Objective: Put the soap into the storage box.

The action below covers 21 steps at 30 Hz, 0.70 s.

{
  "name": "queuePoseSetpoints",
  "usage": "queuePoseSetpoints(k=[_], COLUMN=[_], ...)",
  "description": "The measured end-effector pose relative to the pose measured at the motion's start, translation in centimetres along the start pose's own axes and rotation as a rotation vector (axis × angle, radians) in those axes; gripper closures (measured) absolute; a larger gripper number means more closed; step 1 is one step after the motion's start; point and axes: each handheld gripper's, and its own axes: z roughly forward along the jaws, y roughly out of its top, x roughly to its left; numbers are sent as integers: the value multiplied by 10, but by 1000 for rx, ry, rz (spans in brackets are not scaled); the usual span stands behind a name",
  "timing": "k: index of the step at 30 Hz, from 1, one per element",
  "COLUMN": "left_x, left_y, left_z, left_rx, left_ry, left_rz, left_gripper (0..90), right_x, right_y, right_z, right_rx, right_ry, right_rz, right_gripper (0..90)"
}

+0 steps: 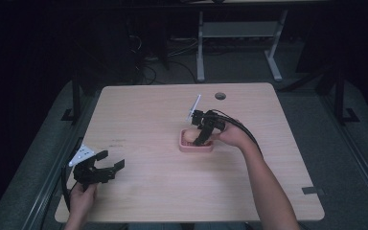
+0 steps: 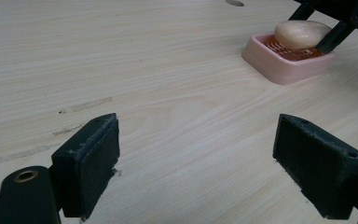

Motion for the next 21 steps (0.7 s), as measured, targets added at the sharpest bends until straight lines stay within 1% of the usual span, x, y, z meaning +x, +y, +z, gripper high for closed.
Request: queuePoseSetpoints(k=[14,21], left_x=[0,0], left_y=[0,0], left_z=[-1,-1], left_rx=[-7,-6], left_ry=[0,0], left_rz=[-8,-8], left_gripper=[143,143], right_x=[0,0], right_y=[3,2], right_z=[5,5], right_rx=[6,12], right_ry=[1,2], right_rz=[-9,-2], right_gripper=[319,319])
